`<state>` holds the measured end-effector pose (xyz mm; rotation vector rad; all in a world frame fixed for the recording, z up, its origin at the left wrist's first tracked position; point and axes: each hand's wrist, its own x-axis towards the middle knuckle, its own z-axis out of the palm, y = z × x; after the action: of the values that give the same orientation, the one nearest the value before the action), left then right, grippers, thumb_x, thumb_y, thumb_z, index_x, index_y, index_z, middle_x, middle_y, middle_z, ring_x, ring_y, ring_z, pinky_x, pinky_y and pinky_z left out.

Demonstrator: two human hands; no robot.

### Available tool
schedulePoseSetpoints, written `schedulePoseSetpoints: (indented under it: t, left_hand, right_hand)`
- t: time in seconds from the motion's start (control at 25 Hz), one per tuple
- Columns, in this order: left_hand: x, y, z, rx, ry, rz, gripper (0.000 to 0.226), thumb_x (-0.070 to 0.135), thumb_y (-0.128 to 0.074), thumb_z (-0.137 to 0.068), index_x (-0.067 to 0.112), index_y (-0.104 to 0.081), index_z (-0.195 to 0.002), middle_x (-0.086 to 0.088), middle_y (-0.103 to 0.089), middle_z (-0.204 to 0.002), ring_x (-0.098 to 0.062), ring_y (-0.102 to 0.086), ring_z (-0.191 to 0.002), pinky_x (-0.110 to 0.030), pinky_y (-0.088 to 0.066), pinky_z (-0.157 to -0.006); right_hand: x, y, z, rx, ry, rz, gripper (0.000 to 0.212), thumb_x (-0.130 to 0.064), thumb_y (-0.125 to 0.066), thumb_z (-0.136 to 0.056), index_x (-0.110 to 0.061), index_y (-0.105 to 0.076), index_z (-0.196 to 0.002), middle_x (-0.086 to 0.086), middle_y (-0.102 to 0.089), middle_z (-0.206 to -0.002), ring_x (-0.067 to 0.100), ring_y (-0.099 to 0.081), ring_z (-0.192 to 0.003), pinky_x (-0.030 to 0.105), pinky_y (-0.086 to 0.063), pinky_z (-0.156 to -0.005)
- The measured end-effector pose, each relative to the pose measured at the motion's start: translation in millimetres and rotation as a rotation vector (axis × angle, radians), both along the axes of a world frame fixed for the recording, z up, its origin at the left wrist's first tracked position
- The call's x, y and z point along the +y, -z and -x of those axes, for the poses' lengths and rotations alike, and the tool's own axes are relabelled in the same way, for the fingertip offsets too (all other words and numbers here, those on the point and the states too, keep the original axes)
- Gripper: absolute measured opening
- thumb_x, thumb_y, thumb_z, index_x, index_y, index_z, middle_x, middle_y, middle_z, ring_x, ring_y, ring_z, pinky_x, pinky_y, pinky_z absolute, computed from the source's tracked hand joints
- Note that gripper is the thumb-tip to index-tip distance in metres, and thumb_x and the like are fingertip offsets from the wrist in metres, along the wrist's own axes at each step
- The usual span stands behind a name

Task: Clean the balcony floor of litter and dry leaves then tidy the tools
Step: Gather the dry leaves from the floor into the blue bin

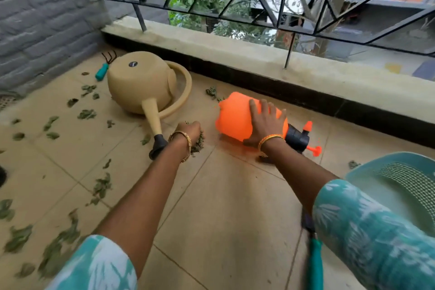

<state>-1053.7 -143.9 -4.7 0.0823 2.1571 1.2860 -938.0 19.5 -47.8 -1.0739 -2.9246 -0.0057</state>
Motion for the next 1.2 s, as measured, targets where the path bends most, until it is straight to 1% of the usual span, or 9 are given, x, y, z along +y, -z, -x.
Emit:
schedulePoseSetpoints:
  t: [0.2,0.32,0.44,0.56,0.68,0.76,0.88,1.04,1.2]
  left_hand:
    - [-7.1,-12.4,11.8,-0.071,0.11,0.04,0.025,0.01,-0.043,-0.088,0.007,-0.052,-0.066,-0.006,-0.056,-0.057,-0.02,-0.047,-0.048,-0.019,-0.037,-0.04]
    - [-18.1,-34.4,15.5,-0.081,0.138,0.059,0.03,0.008,-0.042,-0.089,0.007,-0.05,-0.06,-0.007,-0.054,-0.056,-0.021,-0.047,-0.048,-0.021,-0.04,-0.043]
    - [-24.7,-49.1,16.9,-0.128,0.147,0.054,0.03,0.008,-0.039,-0.092,0.006,-0.049,-0.063,-0.008,-0.052,-0.058,-0.019,-0.044,-0.046,-0.015,-0.036,-0.035]
    - [-15.4,-44.7,18.4,-0.169,0.143,0.043,0.03,0.008,-0.038,-0.092,0.006,-0.048,-0.063,-0.008,-0.051,-0.059,-0.019,-0.044,-0.045,-0.014,-0.035,-0.034]
    - [4.6,-20.2,16.8,-0.206,0.173,0.067,0.028,0.009,-0.039,-0.091,0.008,-0.05,-0.066,-0.007,-0.053,-0.06,-0.019,-0.045,-0.045,-0.012,-0.033,-0.032]
    - [21.6,-1.0,13.1,-0.249,0.208,0.09,0.028,0.009,-0.04,-0.092,0.009,-0.049,-0.066,-0.006,-0.053,-0.059,-0.019,-0.043,-0.045,-0.012,-0.034,-0.033]
    - [54.5,27.7,-1.7,-0.271,0.26,0.084,0.029,0.014,-0.042,-0.092,0.01,-0.049,-0.064,-0.006,-0.053,-0.057,-0.019,-0.044,-0.042,-0.019,-0.038,-0.043]
    - [99.6,58.0,-35.1,-0.233,0.296,0.029,0.046,0.048,-0.054,-0.087,0.003,-0.061,-0.078,-0.008,-0.061,-0.065,-0.025,-0.054,-0.059,-0.03,-0.043,-0.06]
    - [123.4,64.8,-65.4,-0.203,0.299,-0.051,0.043,0.043,-0.047,-0.096,0.013,-0.051,-0.065,-0.003,-0.057,-0.058,-0.02,-0.046,-0.05,-0.023,-0.037,-0.047]
  right_hand:
    - [23.0,-12.2,-9.8,-0.033,0.287,0.097,0.119,-0.056,-0.079,-0.057,-0.016,-0.009,-0.144,0.017,-0.021,-0.144,0.037,-0.03,-0.13,0.064,-0.025,-0.101]
    - [16.8,-21.0,-15.7,-0.04,0.401,0.039,0.092,-0.037,-0.074,-0.072,-0.011,-0.02,-0.142,0.02,-0.028,-0.14,0.04,-0.036,-0.124,0.056,-0.035,-0.1]
    - [-0.2,-28.3,-13.5,-0.042,0.41,0.009,0.06,-0.018,-0.058,-0.086,-0.011,-0.029,-0.138,0.02,-0.034,-0.136,0.04,-0.041,-0.12,0.051,-0.041,-0.095]
    - [-12.9,-27.3,-8.3,-0.048,0.402,0.106,0.069,-0.017,-0.064,-0.082,-0.013,-0.027,-0.14,0.02,-0.025,-0.144,0.04,-0.033,-0.126,0.051,-0.041,-0.096]
    - [-16.6,-9.0,-0.3,0.181,0.418,0.267,0.075,-0.017,-0.067,-0.077,-0.011,-0.027,-0.141,0.021,-0.011,-0.152,0.042,-0.014,-0.138,0.048,-0.028,-0.11]
    - [-13.4,1.0,-5.7,0.537,0.473,0.297,0.062,-0.011,-0.057,-0.08,-0.003,-0.035,-0.138,0.024,-0.019,-0.149,0.041,-0.021,-0.136,0.042,-0.026,-0.112]
    - [-3.2,19.2,-45.9,0.89,0.855,0.176,0.05,-0.015,-0.051,-0.083,-0.001,-0.045,-0.131,0.024,-0.035,-0.139,0.038,-0.034,-0.128,0.042,-0.03,-0.108]
    - [7.2,45.9,-112.6,0.92,1.218,0.2,0.056,-0.008,-0.049,-0.085,0.0,-0.036,-0.138,0.022,-0.019,-0.15,0.034,-0.02,-0.139,0.034,-0.016,-0.114]
    - [2.6,56.1,-158.9,0.783,1.334,0.129,0.055,-0.003,-0.047,-0.08,-0.004,-0.039,-0.134,0.019,-0.023,-0.146,0.036,-0.032,-0.131,0.041,-0.032,-0.108]
